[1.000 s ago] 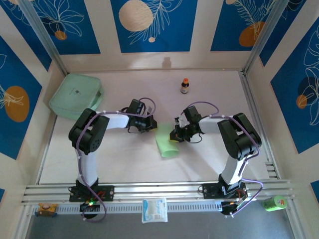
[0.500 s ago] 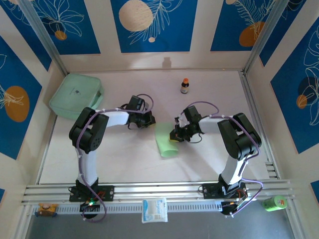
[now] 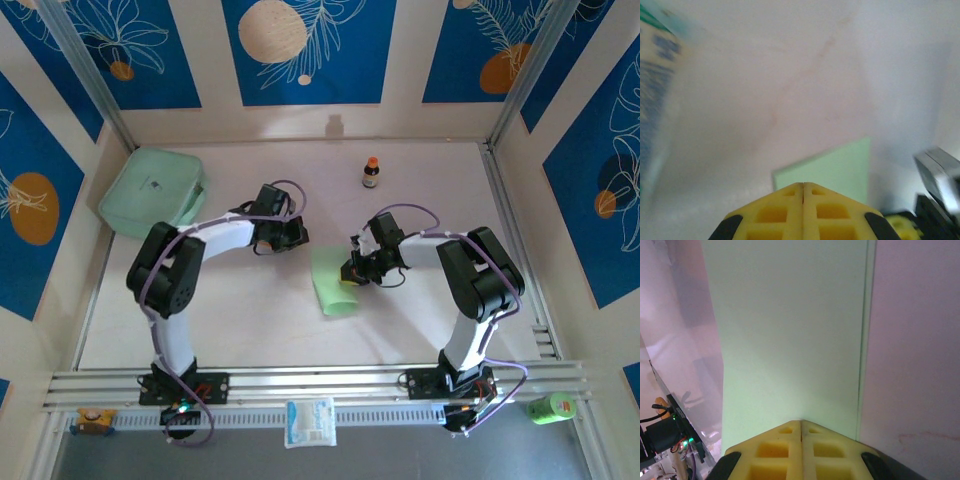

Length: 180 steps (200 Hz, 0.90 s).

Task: Fold a paper plane with a square sheet of paper (pick it up from the middle)
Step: First fold the square sheet of paper in half at the center of the table.

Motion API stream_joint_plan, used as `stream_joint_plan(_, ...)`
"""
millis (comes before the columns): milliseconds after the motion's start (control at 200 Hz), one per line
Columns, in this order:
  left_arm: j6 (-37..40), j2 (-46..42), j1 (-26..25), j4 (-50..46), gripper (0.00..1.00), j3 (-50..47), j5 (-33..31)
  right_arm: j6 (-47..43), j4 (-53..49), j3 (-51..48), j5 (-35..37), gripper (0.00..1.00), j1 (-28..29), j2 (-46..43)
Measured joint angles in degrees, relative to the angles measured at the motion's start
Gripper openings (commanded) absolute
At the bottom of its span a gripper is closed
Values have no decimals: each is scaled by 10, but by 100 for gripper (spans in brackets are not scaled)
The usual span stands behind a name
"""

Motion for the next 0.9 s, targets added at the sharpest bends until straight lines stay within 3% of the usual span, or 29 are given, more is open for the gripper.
stream_joint_plan(175, -12, -60, -37, 54, 0, -72, 59, 2, 0, 0, 2, 0, 0, 0)
stream_joint_plan(420, -43, -51, -56, 120, 0, -131, 128, 2, 0, 0, 3, 0, 0, -1)
stream_joint_plan(670, -54, -14, -56, 158, 0, -141, 144, 2, 0, 0, 3, 0, 0, -1)
stream_joint_plan(900, -20, -2, -56, 128, 0, -155, 139, 2, 0, 0, 3, 0, 0, -1)
